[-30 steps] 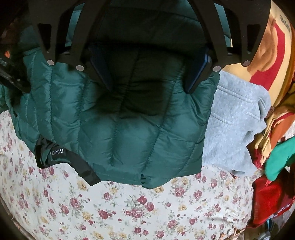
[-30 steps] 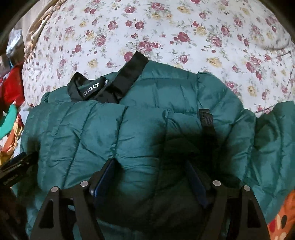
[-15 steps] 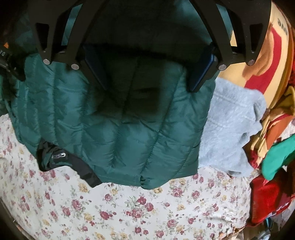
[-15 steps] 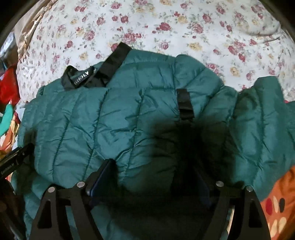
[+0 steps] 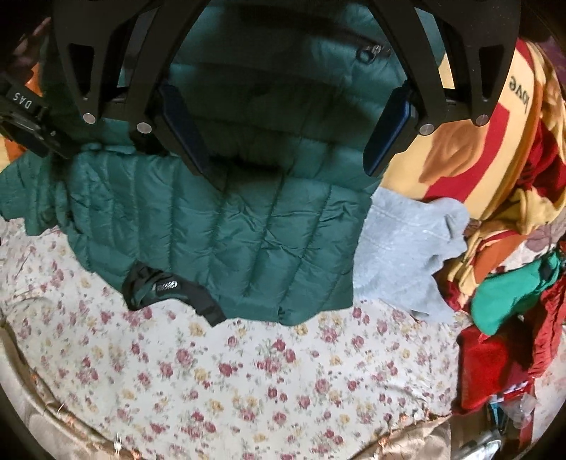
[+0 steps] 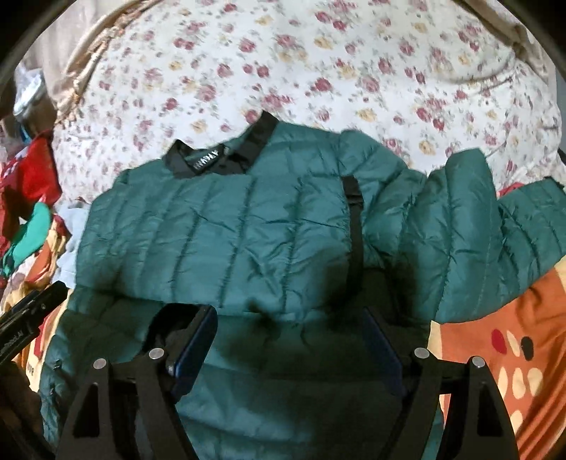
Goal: Fold large clothes
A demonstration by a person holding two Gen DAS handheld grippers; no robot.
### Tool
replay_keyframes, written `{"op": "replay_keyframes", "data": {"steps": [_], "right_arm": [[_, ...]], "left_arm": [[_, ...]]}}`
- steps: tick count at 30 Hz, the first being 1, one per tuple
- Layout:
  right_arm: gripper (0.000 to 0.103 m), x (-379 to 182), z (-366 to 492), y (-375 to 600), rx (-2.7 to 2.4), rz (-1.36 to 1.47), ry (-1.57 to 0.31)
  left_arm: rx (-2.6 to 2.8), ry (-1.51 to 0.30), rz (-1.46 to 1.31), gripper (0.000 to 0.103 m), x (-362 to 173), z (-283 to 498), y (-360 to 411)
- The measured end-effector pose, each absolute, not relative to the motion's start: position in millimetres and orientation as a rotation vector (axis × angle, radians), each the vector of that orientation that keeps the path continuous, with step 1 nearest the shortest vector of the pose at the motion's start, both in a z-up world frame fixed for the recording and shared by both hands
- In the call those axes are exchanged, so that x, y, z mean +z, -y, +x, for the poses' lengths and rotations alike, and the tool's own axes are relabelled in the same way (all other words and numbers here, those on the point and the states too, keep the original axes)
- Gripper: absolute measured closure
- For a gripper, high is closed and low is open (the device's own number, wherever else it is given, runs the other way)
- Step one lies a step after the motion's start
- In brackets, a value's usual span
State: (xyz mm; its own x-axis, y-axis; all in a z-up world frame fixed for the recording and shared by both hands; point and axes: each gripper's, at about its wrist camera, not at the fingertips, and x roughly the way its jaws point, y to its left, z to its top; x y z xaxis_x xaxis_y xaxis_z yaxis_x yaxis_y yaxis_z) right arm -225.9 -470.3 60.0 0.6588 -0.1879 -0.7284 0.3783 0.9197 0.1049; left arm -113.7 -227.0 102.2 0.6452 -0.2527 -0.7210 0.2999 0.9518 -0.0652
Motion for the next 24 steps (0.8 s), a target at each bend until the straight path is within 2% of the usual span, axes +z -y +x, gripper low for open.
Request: {"op": "replay_keyframes", "data": {"steps": [12, 21, 24], "right_arm": [[0.014, 78.5, -232.6, 453.3, -0.314, 0.271, -0.754], [0.014, 68.7, -204.7, 449.8, -0.336, 0.238, -0.791], [0.014, 59.9, -188.2, 449.5, -0.342, 0.227, -0.821]], "left_arm": [[-0.341, -0.798, 0.130, 0.014, 129.9, -121.8, 214.9], [-0.348, -0.773, 0.137, 0.014, 101.6, -92.6, 219.1], [-0.379, -0.824, 0.123, 0.014, 87.0, -75.2, 223.2]]}}
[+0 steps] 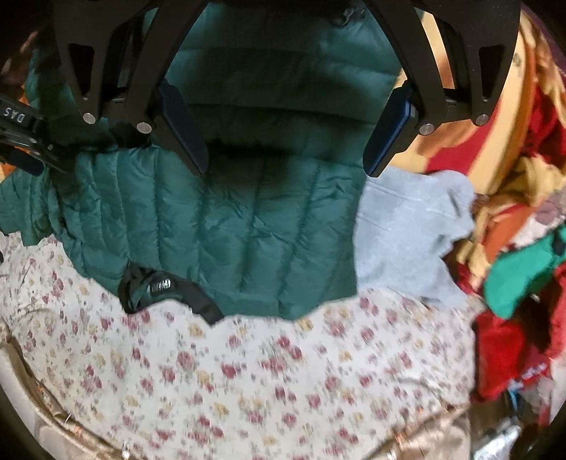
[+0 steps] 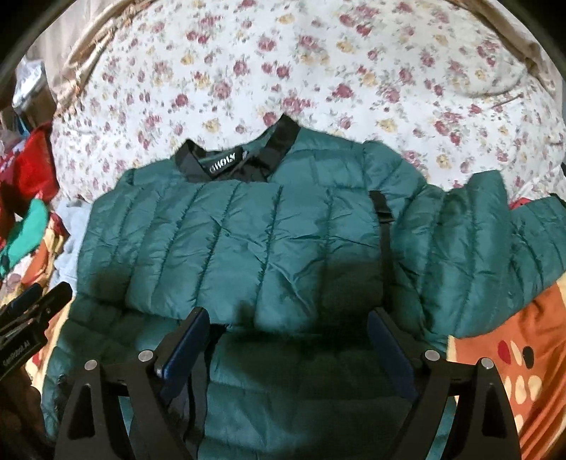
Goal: Fold large clothes
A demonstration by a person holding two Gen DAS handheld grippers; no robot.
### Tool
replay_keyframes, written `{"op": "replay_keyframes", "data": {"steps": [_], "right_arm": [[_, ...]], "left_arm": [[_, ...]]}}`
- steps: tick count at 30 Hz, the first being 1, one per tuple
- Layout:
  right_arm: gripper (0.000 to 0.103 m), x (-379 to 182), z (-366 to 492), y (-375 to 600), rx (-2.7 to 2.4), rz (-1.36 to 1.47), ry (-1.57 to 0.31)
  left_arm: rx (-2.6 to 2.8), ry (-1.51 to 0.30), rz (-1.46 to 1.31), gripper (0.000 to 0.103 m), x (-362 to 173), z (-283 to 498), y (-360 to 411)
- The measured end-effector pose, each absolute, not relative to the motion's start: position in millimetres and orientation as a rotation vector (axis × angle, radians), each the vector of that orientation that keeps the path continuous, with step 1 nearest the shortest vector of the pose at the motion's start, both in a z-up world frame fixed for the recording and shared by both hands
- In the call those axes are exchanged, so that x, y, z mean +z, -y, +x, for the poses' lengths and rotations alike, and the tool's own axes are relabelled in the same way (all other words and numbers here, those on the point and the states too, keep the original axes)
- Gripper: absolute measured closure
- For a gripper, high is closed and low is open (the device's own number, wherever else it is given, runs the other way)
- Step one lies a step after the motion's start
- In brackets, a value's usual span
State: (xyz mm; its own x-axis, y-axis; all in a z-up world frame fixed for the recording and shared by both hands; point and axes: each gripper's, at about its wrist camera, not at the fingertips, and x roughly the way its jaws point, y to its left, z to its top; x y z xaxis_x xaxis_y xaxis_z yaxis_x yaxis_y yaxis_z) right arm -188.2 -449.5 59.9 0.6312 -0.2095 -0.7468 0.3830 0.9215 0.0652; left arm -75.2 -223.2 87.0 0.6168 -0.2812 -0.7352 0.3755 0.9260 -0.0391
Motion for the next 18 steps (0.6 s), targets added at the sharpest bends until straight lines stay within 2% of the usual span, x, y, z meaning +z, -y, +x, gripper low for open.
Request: {"op": "replay_keyframes", "data": {"steps": [11, 18], "right_arm": [[0.014, 24.1, -140.3, 456.9, -0.351, 0.245, -0.915], [0.014, 46.0, -157.3, 453.2, -0.331, 0.237, -0.864]], "left_arm": [[-0.360, -0.845, 0.093, 0.014, 74.7, -49.1, 218.9], [-0.361, -0.840, 0.114, 0.014, 68.9, -48.4, 224.3]]}}
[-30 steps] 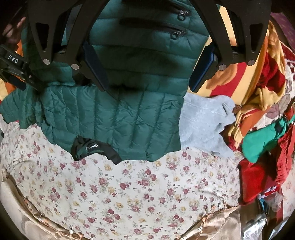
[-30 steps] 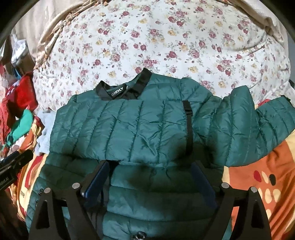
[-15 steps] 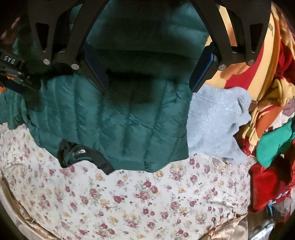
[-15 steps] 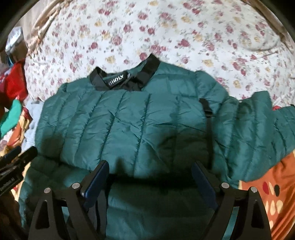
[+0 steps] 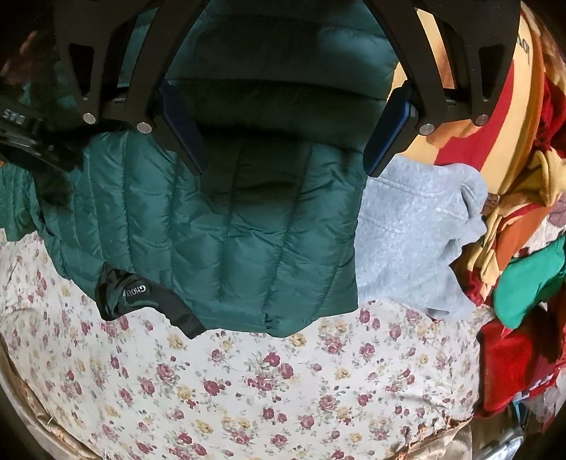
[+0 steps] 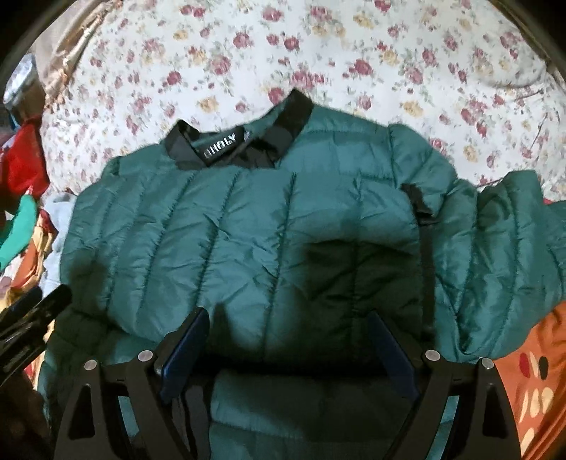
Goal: Fold large clothes
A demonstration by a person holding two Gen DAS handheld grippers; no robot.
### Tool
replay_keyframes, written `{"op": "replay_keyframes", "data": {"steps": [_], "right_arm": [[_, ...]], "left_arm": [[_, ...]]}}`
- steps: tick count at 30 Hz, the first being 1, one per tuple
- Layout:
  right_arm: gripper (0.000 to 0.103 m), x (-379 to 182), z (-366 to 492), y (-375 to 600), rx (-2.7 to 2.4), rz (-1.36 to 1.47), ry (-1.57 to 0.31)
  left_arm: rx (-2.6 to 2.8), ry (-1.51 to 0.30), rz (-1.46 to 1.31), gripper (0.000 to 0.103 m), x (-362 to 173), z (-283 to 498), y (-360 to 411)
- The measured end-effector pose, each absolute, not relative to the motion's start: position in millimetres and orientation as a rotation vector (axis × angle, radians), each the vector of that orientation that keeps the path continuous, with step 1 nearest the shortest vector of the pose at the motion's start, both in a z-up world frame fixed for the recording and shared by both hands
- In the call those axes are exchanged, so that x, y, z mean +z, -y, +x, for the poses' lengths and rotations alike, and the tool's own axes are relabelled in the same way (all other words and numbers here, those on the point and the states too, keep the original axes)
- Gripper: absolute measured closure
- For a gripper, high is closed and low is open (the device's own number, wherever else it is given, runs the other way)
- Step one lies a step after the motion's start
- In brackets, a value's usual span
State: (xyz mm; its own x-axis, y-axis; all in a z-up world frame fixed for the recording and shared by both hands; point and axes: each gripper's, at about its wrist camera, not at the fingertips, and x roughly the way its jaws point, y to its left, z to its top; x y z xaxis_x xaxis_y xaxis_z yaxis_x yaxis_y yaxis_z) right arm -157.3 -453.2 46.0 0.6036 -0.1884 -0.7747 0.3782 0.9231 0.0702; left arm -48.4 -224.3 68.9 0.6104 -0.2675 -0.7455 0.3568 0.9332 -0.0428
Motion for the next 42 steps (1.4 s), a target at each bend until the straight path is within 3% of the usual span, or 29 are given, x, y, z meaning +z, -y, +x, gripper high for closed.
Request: {"op": "replay_keyframes", "data": {"steps": [26, 42], "right_arm": [[0.014, 77.8, -189.2, 482.8, -0.428, 0.176, -0.794], [0.014, 99.7, -238.6, 574.3, -0.615, 0.239, -0.732]], "left_arm": [[-0.479, -0.853, 0.018, 0.014, 66.6, -40.5, 226.2], [-0.556, -0.782, 0.045, 0.014, 77.2, -52.0, 236.0]]}}
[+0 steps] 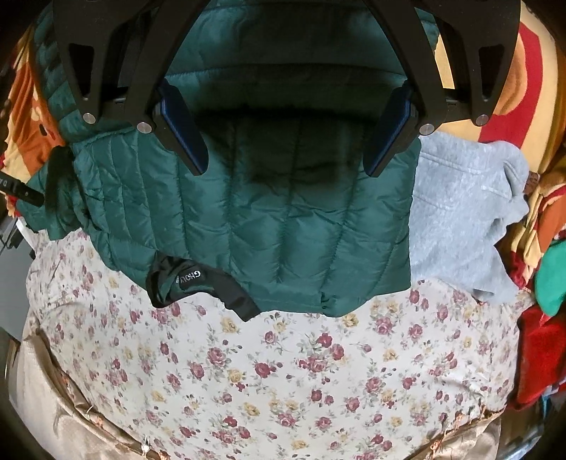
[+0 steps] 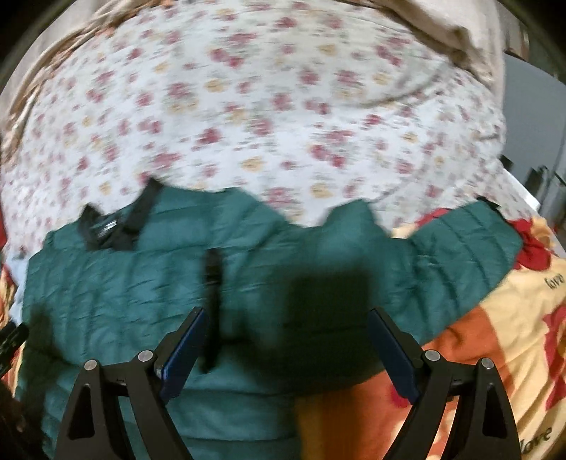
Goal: Fold large clothes
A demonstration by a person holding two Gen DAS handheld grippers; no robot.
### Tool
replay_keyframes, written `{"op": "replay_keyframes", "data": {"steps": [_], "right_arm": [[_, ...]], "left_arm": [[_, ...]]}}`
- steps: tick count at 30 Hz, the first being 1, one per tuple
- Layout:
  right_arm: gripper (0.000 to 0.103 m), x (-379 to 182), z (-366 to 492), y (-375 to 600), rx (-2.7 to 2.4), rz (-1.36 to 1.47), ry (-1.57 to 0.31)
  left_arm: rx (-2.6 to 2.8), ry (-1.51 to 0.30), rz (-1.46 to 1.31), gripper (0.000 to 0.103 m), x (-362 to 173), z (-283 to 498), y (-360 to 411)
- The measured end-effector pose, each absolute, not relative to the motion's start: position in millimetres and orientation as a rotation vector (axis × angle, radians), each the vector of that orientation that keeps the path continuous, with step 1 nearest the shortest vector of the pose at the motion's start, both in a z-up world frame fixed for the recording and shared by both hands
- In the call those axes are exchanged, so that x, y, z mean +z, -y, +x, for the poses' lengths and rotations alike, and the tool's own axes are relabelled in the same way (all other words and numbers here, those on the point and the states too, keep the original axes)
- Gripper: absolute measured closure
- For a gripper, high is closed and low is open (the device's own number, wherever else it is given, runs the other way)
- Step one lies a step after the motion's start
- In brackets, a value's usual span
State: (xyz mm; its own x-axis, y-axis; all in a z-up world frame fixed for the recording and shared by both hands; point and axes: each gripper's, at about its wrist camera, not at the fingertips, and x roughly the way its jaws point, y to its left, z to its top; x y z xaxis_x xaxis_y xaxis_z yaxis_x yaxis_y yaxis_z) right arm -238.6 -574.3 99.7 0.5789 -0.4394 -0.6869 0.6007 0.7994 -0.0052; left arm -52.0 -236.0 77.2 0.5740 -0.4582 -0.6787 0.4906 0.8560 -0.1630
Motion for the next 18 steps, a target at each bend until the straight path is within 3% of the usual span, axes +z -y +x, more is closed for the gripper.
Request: {"op": "replay_keyframes", "data": {"steps": [18], "right_arm": [[0.014, 75.0, -313.9, 796.7, -1.092, 0.528, -0.716]], "left_arm": [[-0.527, -0.858, 0.009, 0.014, 59.3, -38.3, 232.7]]}}
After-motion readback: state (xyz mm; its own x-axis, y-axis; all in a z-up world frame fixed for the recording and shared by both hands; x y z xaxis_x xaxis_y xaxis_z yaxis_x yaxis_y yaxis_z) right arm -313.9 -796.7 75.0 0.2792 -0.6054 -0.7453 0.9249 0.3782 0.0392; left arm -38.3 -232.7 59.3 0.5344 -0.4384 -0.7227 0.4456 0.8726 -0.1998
